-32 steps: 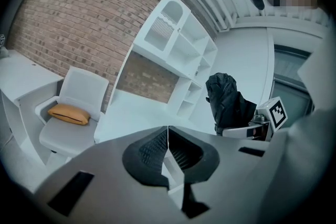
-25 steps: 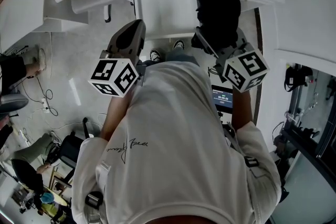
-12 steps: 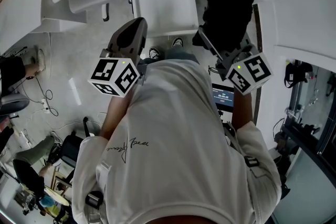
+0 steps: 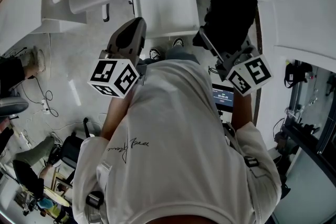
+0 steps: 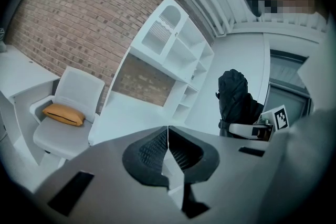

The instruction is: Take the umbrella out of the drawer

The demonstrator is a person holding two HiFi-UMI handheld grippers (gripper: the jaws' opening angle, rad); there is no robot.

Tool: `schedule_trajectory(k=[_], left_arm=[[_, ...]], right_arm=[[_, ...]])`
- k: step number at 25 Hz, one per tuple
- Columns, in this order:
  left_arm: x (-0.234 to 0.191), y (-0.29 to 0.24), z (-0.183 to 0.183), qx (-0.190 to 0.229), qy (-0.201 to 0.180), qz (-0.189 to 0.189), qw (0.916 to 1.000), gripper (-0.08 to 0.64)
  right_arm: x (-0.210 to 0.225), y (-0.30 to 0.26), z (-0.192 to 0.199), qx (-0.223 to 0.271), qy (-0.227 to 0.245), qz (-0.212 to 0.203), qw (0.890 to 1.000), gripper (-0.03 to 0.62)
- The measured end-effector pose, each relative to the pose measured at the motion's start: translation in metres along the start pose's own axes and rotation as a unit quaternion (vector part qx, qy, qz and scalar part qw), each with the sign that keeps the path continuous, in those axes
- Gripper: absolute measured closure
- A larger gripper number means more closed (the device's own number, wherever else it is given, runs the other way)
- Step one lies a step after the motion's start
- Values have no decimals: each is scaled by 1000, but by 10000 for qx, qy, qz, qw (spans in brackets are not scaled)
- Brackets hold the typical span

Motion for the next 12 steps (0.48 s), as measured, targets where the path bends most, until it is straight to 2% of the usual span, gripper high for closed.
schedule_trajectory(k=[12], left_arm=[[-8,-1,0,-35,57,52,10000,543]], right_arm=[[-3,-7,-2,-42,25,37,10000,348]])
Point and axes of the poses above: the fingertips, and each gripper's own axes: y backward along the fingers, x to its right, z out of its underside, the point moved 4 cm from there along y, backward along the fingers, and after that the axes turned 6 degrees about y, right-handed, at the moved point
